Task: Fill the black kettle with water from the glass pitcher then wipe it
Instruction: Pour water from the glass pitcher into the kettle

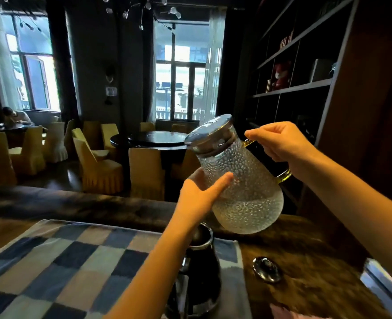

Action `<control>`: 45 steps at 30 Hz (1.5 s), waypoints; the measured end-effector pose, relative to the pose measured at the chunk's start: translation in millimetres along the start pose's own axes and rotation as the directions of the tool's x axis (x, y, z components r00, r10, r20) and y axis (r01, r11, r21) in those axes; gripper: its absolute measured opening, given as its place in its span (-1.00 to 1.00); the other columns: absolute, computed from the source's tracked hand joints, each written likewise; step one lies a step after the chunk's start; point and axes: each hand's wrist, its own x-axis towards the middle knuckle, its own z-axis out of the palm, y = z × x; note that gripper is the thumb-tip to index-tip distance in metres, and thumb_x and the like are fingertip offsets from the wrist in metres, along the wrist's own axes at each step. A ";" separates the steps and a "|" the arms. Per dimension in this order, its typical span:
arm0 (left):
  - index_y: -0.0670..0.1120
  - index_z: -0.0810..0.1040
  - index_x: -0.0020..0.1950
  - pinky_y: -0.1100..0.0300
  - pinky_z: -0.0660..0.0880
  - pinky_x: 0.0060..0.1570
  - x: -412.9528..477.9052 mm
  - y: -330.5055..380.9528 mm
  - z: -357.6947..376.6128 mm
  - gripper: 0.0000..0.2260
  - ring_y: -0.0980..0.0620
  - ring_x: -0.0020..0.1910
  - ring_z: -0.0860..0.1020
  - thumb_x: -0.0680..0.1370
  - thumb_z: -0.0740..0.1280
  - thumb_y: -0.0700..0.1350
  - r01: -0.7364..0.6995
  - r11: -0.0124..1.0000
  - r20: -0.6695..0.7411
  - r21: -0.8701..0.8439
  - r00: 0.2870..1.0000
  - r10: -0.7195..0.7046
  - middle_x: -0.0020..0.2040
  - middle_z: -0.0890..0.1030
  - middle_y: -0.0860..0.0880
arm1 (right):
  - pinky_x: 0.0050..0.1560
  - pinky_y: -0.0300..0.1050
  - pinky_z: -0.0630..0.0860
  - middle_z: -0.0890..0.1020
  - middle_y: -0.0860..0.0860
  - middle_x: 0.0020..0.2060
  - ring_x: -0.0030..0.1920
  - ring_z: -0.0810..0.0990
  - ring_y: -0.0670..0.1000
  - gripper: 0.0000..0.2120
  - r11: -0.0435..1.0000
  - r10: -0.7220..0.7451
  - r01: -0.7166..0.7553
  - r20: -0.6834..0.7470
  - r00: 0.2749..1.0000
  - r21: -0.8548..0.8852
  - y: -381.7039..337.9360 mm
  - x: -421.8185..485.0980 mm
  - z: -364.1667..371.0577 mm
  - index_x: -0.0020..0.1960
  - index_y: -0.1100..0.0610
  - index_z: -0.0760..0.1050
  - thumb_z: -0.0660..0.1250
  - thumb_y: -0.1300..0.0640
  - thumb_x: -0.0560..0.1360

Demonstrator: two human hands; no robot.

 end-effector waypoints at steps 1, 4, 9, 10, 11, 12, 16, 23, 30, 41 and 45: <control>-0.13 0.57 0.20 0.33 0.57 -0.08 -2.9 -5.8 10.7 -0.63 0.15 0.02 0.65 0.42 0.45 -0.08 0.025 0.999 0.001 -0.040 1.000 -0.025 0.09 0.68 0.00 | -0.62 -0.33 0.10 0.22 -0.07 -0.63 -0.62 0.13 -0.13 -0.57 0.999 -0.007 0.007 0.006 1.000 -0.047 4.1 -2.1 -4.9 -0.50 0.08 0.29 0.43 0.06 0.43; -0.12 0.54 0.25 0.16 0.59 0.07 -10.4 -25.8 35.2 -0.63 0.05 0.10 0.63 0.48 0.39 -0.03 0.134 0.987 0.001 -0.090 0.991 -0.135 0.15 0.66 -0.05 | -0.59 -0.35 0.12 0.20 -0.10 -0.66 -0.63 0.13 -0.16 -0.52 0.987 -0.012 0.018 0.036 0.999 -0.161 18.7 -6.8 -11.6 -0.53 0.09 0.26 0.45 0.08 0.43; -0.07 0.48 0.31 0.09 0.52 0.19 -28.8 -48.7 63.7 -0.51 -0.05 0.24 0.54 0.48 0.29 0.19 0.290 0.956 0.000 -0.033 0.957 -0.290 0.26 0.58 -0.12 | -0.50 -0.25 0.16 0.22 -0.12 -0.70 -0.64 0.17 -0.16 -0.47 0.955 -0.013 0.049 0.125 0.992 -0.291 40.6 -7.8 -13.4 -0.62 0.08 0.27 0.46 0.08 0.41; -0.12 0.48 0.30 0.04 0.49 0.21 -31.6 -52.2 67.1 -0.44 -0.09 0.25 0.53 0.46 0.26 0.24 0.318 0.948 -0.005 -0.018 0.948 -0.318 0.26 0.56 -0.17 | -0.48 -0.22 0.17 0.24 -0.12 -0.70 -0.64 0.18 -0.16 -0.48 0.949 -0.017 0.061 0.144 0.989 -0.309 43.8 -8.0 -12.3 -0.61 0.08 0.29 0.46 0.07 0.41; -0.16 0.47 0.31 0.00 0.47 0.24 -33.7 -55.9 69.8 -0.33 -0.13 0.25 0.52 0.41 0.25 0.31 0.345 0.939 -0.010 -0.022 0.939 -0.345 0.26 0.56 -0.21 | -0.45 -0.21 0.19 0.25 -0.12 -0.69 -0.64 0.20 -0.16 -0.50 0.941 -0.021 0.075 0.162 0.986 -0.330 46.6 -8.0 -10.4 -0.60 0.08 0.30 0.46 0.06 0.41; -0.18 0.46 0.32 -0.01 0.47 0.27 -34.9 -59.9 71.1 -0.21 -0.13 0.25 0.53 0.33 0.23 0.38 0.370 0.928 -0.015 -0.038 0.928 -0.371 0.26 0.56 -0.21 | -0.43 -0.19 0.22 0.27 -0.11 -0.67 -0.63 0.21 -0.16 -0.52 0.931 -0.027 0.090 0.179 0.983 -0.353 49.0 -7.7 -8.0 -0.58 0.08 0.32 0.46 0.05 0.41; -0.16 0.44 0.33 0.18 0.49 0.14 -37.3 -72.9 75.1 -0.11 -0.03 0.21 0.55 0.21 0.19 0.43 0.417 0.901 -0.048 -0.124 0.904 -0.425 0.25 0.58 -0.10 | -0.35 -0.07 0.33 0.37 0.03 -0.59 -0.52 0.33 -0.07 -0.59 0.878 -0.034 0.139 0.231 0.972 -0.457 55.7 -4.4 3.5 -0.49 0.20 0.46 0.44 0.00 0.41; -0.21 0.40 0.36 0.02 0.47 0.26 -44.9 -85.8 82.9 0.04 -0.11 0.22 0.53 0.15 0.12 0.53 0.477 0.856 -0.053 -0.200 0.867 -0.495 0.25 0.56 -0.17 | -0.39 -0.07 0.37 0.46 0.02 -0.55 -0.47 0.43 -0.05 -0.63 0.765 -0.068 0.215 0.256 0.964 -0.607 62.6 -4.7 18.1 -0.48 0.12 0.47 0.41 -0.06 0.39; -0.13 0.33 0.44 -0.08 0.35 0.38 -45.4 -88.9 88.1 0.37 -0.12 0.36 0.42 -0.21 0.16 0.66 0.467 0.803 -0.044 -0.369 0.855 -0.518 0.39 0.45 -0.12 | -0.50 -0.19 0.30 0.49 0.01 -0.56 -0.52 0.42 -0.07 -0.58 0.622 -0.114 0.264 0.249 0.962 -0.737 66.9 -0.7 33.5 -0.47 0.13 0.48 0.38 -0.16 0.37; -0.02 0.25 0.48 -0.13 0.28 0.42 -44.8 -88.5 94.5 0.34 -0.14 0.41 0.36 -0.21 0.27 0.61 0.372 0.714 -0.102 -0.594 0.845 -0.525 0.44 0.40 -0.10 | -0.50 -0.22 0.23 0.43 -0.05 -0.57 -0.52 0.38 -0.10 -0.58 0.486 -0.150 0.366 0.337 0.929 -0.794 53.9 6.2 55.2 -0.51 0.07 0.39 0.37 -0.16 0.37; -0.01 0.22 0.49 -0.12 0.28 0.42 -43.1 -89.1 92.3 0.36 -0.13 0.42 0.35 -0.22 0.25 0.62 0.359 0.730 -0.126 -0.582 0.846 -0.517 0.46 0.38 -0.10 | -0.49 -0.23 0.19 0.42 -0.06 -0.57 -0.51 0.37 -0.10 -0.58 0.483 -0.154 0.368 0.337 0.929 -0.794 46.5 5.9 57.9 -0.51 0.05 0.37 0.38 -0.15 0.38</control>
